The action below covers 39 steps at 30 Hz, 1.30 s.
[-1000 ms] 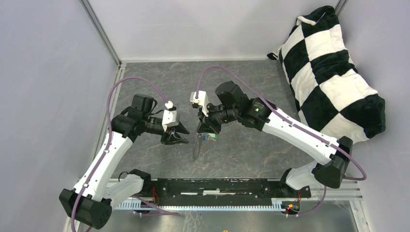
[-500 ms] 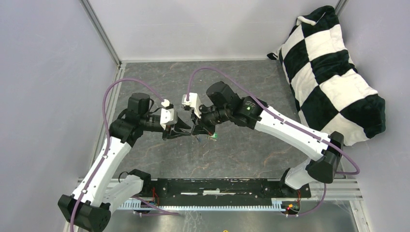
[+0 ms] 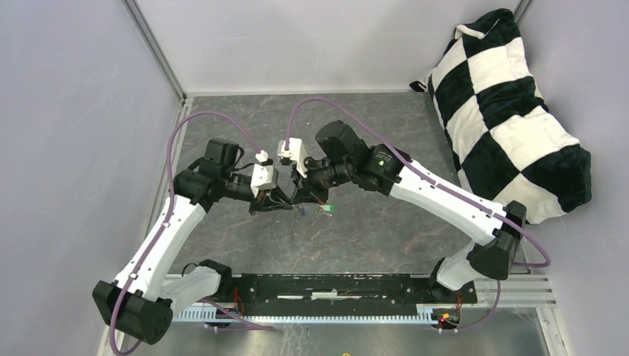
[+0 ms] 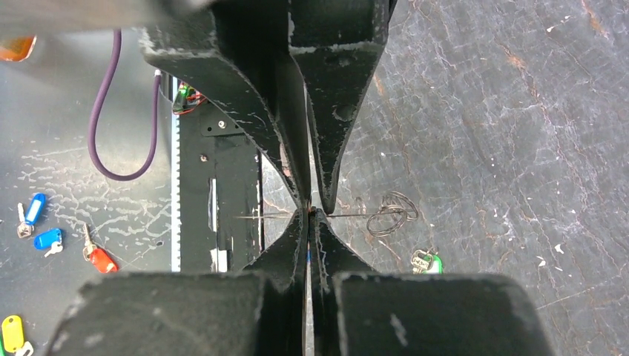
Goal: Put the keys on the keyring
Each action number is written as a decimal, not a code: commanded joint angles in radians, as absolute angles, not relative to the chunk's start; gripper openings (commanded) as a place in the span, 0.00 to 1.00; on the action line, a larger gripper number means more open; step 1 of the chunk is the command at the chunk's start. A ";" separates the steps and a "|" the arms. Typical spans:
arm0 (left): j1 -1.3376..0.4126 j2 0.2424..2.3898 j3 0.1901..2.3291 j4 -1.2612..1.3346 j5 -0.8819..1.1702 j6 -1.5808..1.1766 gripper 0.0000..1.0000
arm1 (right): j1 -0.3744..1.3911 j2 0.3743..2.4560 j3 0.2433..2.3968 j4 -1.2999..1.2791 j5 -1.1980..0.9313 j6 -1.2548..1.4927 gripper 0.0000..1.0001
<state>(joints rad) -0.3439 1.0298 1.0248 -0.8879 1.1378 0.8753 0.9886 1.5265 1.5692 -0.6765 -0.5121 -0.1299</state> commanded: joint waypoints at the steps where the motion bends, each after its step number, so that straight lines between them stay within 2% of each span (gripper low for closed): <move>1: -0.347 1.027 1.089 -0.921 1.174 0.931 0.20 | 0.996 1.535 1.618 -0.673 -0.529 -0.139 0.00; 7: -0.349 1.007 1.086 -0.920 1.173 0.925 0.21 | 0.998 1.546 1.631 -0.679 -0.527 -0.140 0.00; 9: -0.351 1.004 1.080 -0.919 1.168 0.926 0.18 | 0.997 1.548 1.637 -0.678 -0.531 -0.138 0.00; 13: -0.356 0.996 1.060 -0.919 1.149 0.946 0.03 | 0.999 1.548 1.647 -0.671 -0.540 -0.133 0.00; 19: -0.369 0.990 1.051 -0.920 1.138 0.949 0.02 | 0.999 1.536 1.647 -0.634 -0.565 -0.110 0.01; 23: -0.369 0.981 1.054 -0.912 1.150 0.942 0.02 | 0.993 1.503 1.624 -0.591 -0.554 -0.086 0.22; 24: -0.369 0.972 1.047 -0.883 1.155 0.884 0.02 | 0.985 1.480 1.608 -0.568 -0.537 -0.075 0.28; 27: -0.369 0.933 1.017 -0.732 1.173 0.724 0.02 | 0.953 1.401 1.542 -0.487 -0.528 -0.047 0.36; 30: -0.369 0.867 0.958 -0.467 1.183 0.454 0.02 | 0.923 1.304 1.427 -0.364 -0.521 -0.008 0.42; 35: -0.370 0.802 0.883 -0.055 1.164 0.056 0.02 | 0.893 1.171 1.244 -0.188 -0.542 0.077 0.44; 39: -0.369 0.816 0.918 0.008 1.176 0.004 0.02 | 0.877 1.106 1.138 -0.038 -0.589 0.137 0.44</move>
